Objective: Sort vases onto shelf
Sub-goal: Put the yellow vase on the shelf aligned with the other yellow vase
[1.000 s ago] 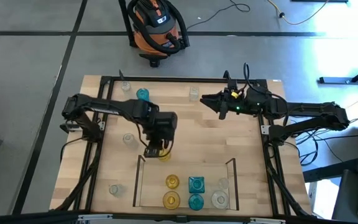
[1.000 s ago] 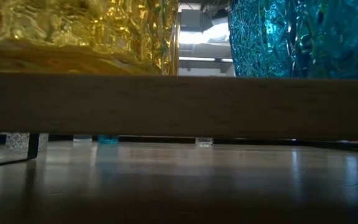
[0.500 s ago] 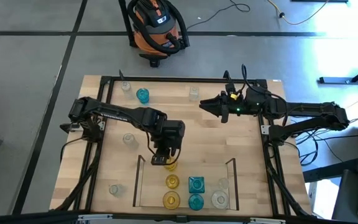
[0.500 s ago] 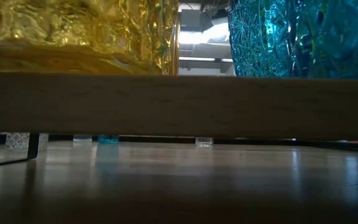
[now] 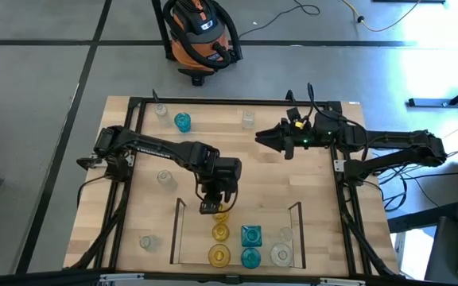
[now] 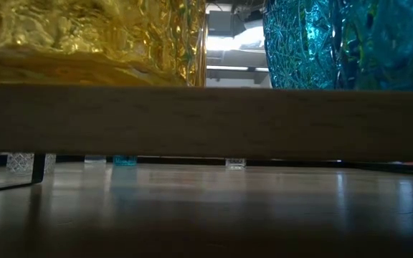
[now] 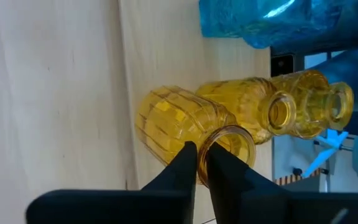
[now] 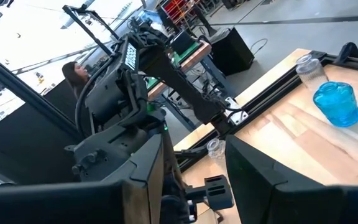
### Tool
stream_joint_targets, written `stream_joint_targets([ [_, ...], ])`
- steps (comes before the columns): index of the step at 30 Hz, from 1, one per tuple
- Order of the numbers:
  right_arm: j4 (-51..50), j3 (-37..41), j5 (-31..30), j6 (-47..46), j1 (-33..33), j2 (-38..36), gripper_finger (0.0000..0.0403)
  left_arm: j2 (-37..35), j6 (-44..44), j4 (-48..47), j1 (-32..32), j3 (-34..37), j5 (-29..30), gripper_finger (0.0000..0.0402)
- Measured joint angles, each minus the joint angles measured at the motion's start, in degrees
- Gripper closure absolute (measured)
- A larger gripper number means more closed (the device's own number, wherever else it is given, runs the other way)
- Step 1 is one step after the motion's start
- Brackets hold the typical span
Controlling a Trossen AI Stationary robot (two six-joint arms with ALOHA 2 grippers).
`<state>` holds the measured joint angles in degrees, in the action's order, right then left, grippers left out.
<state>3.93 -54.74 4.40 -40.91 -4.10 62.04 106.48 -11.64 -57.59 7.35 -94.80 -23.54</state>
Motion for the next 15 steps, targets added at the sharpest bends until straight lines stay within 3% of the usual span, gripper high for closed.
stream_joint_targets([
  [15,-0.81,0.02,0.26,0.24,0.0,-0.02,0.0268,0.2,-0.04,0.81,-0.11,0.0,-1.27,0.0365],
])
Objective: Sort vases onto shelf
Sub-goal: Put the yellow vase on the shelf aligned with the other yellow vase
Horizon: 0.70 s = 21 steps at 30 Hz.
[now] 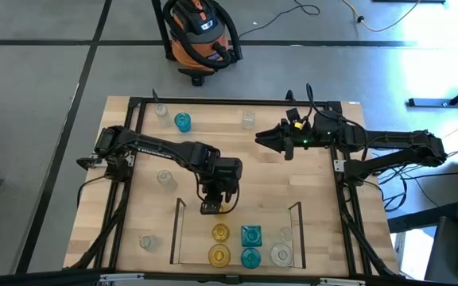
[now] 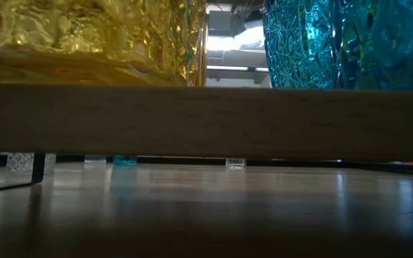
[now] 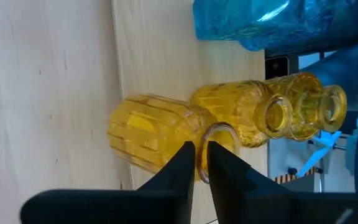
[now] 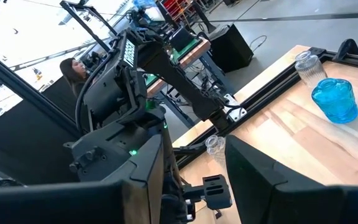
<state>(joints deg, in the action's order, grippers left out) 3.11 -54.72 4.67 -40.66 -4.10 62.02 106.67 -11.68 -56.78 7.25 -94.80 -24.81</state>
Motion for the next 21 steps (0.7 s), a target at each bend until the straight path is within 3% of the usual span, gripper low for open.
stream_joint_targets([
  [21,-0.26,0.0,-0.02,0.44,-0.04,-0.02,0.0268,0.42,-0.17,0.97,0.04,0.0,-0.19,0.0354],
])
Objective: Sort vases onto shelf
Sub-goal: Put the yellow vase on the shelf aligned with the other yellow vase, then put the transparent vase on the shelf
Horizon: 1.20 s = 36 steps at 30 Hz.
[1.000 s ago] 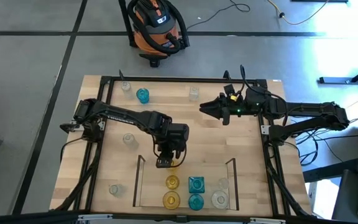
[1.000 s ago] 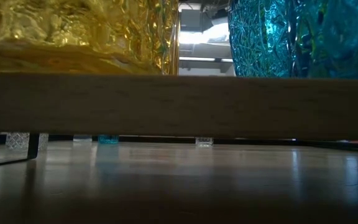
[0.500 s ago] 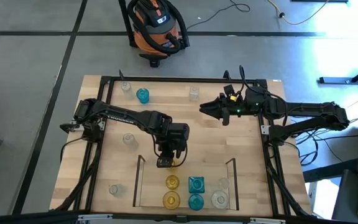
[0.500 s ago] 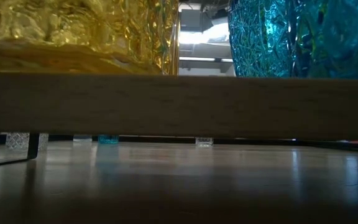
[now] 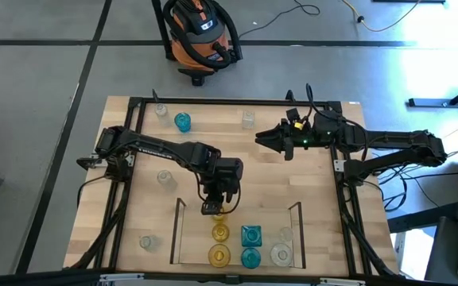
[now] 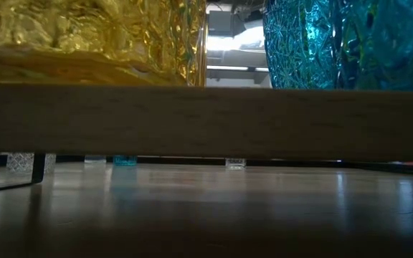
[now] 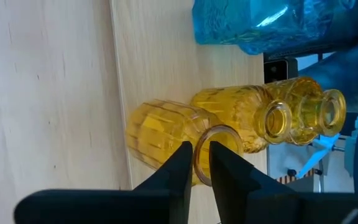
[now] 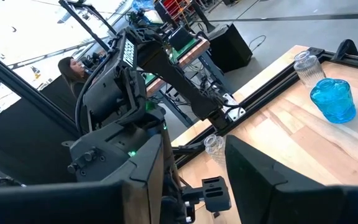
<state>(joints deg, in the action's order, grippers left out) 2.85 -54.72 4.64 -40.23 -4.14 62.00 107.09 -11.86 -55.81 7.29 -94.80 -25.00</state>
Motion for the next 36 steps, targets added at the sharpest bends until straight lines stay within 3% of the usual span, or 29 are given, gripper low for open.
stream_joint_targets([
  [12,0.04,0.0,0.55,0.0,0.0,0.0,0.0268,-1.64,-2.8,-2.43,-1.15,0.02,0.03,0.0354],
  [22,0.26,0.02,0.46,3.11,-0.02,0.0,0.0268,-16.51,-12.84,-18.91,-1.78,0.16,20.1,0.0383],
  [25,0.26,0.02,-0.63,4.8,-0.02,0.0,0.0268,-21.73,-19.04,-22.29,-0.3,3.79,22.64,0.0396],
  [30,0.26,0.02,-3.3,6.05,-0.02,0.0,0.0268,-32.01,-31.38,-20.19,5.68,15.8,19.46,0.0396],
  [36,0.09,0.02,-4.17,7.21,-0.02,0.0,0.0268,-39.43,-39.49,-16.35,20.43,25.66,11.6,0.0384],
])
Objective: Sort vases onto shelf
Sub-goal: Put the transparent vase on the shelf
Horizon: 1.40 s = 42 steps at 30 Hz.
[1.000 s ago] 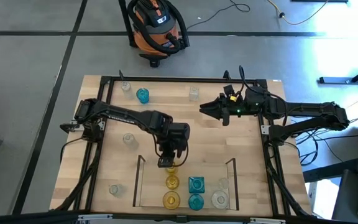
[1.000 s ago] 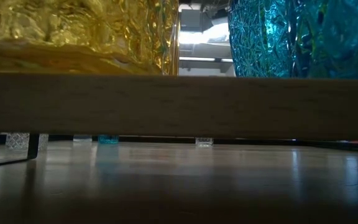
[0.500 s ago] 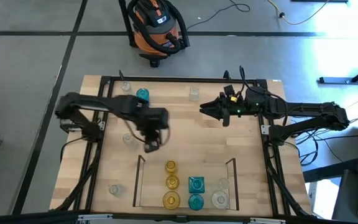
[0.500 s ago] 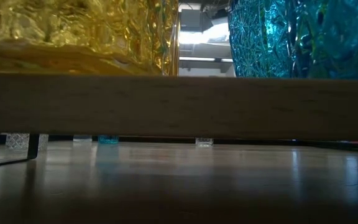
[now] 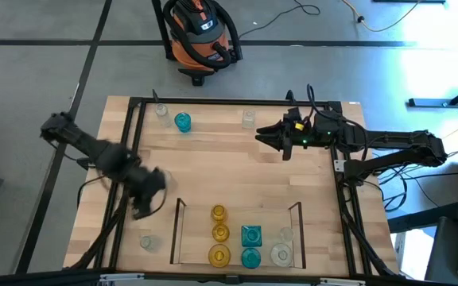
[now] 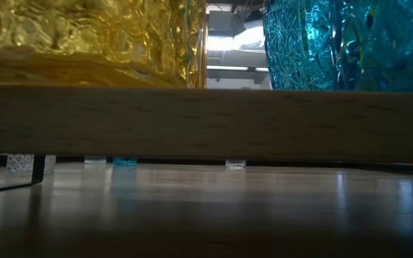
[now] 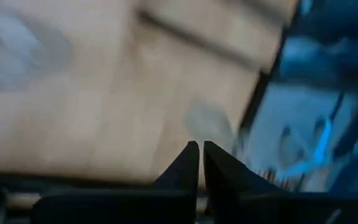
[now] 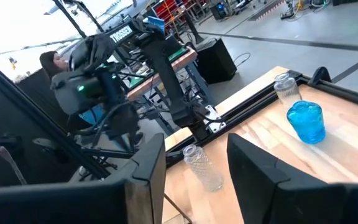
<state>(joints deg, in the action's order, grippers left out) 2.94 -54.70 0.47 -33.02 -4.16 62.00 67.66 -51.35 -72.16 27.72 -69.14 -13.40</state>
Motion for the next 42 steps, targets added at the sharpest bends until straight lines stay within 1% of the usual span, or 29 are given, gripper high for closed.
stream_joint_targets([
  [3,-0.01,0.0,-0.75,1.89,0.0,0.0,0.0268,-0.74,-3.9,1.19,8.35,3.43,-1.12,0.0382],
  [6,-0.04,0.0,-2.38,2.05,0.0,0.0,0.0268,-0.51,-9.35,4.11,15.22,6.73,0.21,0.0382],
  [8,-0.04,0.0,-3.22,2.06,0.0,0.0,0.0268,-0.28,-13.79,7.82,18.27,8.61,1.81,0.0382],
  [10,-0.04,0.0,-3.68,2.06,0.0,0.0,0.0268,-0.15,-17.3,13.02,19.84,10.37,3.45,0.0381],
  [13,-0.07,0.0,-4.02,2.06,0.0,0.0,0.0268,-0.17,-21.32,19.47,20.51,12.9,4.93,0.0373],
  [17,-0.07,0.0,-4.07,2.06,-0.02,0.0,0.0268,-0.17,-22.68,24.61,20.45,15.53,5.28,0.0344],
  [22,-0.07,0.0,-4.07,1.95,0.0,0.0,0.0268,-0.17,-23.52,25.16,20.47,17.89,5.43,0.03],
  [25,-0.07,0.0,-4.07,1.89,0.0,0.0,0.0268,-0.1,-23.52,25.34,20.47,18.84,5.51,0.0285],
  [32,-0.07,0.0,-4.13,0.24,0.0,0.0,0.0268,1.49,-23.54,30.76,20.47,19.8,3.64,0.0281],
  [37,-0.09,0.0,-4.15,0.26,0.0,0.0,0.0268,3.91,-23.54,30.88,20.47,19.85,1.82,0.0281],
  [40,-0.09,0.0,-4.15,0.26,0.0,0.0,0.0268,6.16,-23.54,30.91,20.47,19.85,1.48,0.0281],
  [42,-0.09,0.0,-4.15,0.26,0.0,0.0,0.0268,8.04,-23.54,31.02,20.47,19.85,0.06,0.0283],
])
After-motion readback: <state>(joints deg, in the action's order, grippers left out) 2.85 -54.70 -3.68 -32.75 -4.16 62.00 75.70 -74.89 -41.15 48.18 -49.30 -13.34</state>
